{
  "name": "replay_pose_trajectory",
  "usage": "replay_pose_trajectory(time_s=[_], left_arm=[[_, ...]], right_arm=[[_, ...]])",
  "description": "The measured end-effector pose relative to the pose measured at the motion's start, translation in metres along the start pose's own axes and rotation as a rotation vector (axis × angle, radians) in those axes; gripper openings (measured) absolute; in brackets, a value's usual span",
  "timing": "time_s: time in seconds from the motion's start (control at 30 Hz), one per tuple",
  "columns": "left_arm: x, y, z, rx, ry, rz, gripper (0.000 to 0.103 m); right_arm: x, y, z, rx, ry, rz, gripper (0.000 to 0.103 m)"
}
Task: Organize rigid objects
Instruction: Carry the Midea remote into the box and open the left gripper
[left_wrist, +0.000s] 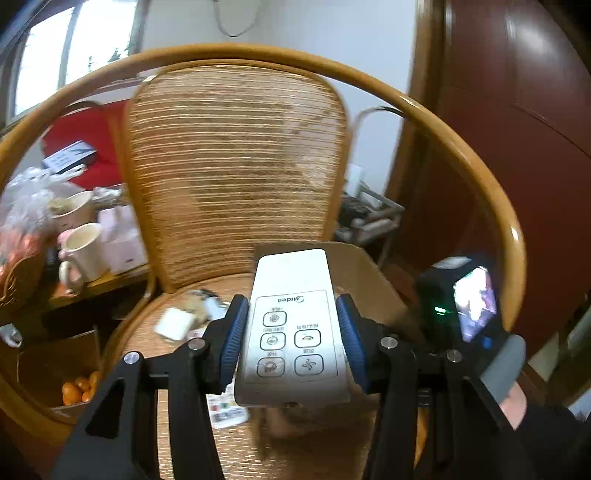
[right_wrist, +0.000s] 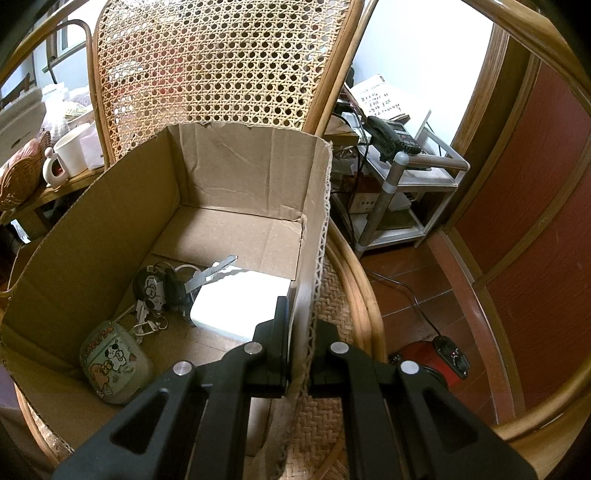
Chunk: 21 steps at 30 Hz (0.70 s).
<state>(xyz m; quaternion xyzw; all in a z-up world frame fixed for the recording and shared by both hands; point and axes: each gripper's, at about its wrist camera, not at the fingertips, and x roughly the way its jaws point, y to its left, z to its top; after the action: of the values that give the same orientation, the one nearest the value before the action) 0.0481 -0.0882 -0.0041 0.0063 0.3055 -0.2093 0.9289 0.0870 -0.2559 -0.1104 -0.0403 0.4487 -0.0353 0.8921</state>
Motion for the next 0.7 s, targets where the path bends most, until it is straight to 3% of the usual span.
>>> replay_pose_trajectory(time_s=[0.17, 0.33, 0.7], left_arm=[[0.021, -0.027, -0.006, 0.071, 0.048, 0.035, 0.048], [0.041, -0.026, -0.011, 0.044, 0.104, 0.041, 0.048], [0.052, -0.026, -0.017, 0.095, 0.123, 0.099, 0.047]], right_arm=[[0.000, 0.000, 0.001, 0.000, 0.000, 0.000, 0.008], [0.000, 0.000, 0.001, 0.000, 0.000, 0.000, 0.008], [0.000, 0.000, 0.000, 0.003, 0.003, 0.004, 0.008]])
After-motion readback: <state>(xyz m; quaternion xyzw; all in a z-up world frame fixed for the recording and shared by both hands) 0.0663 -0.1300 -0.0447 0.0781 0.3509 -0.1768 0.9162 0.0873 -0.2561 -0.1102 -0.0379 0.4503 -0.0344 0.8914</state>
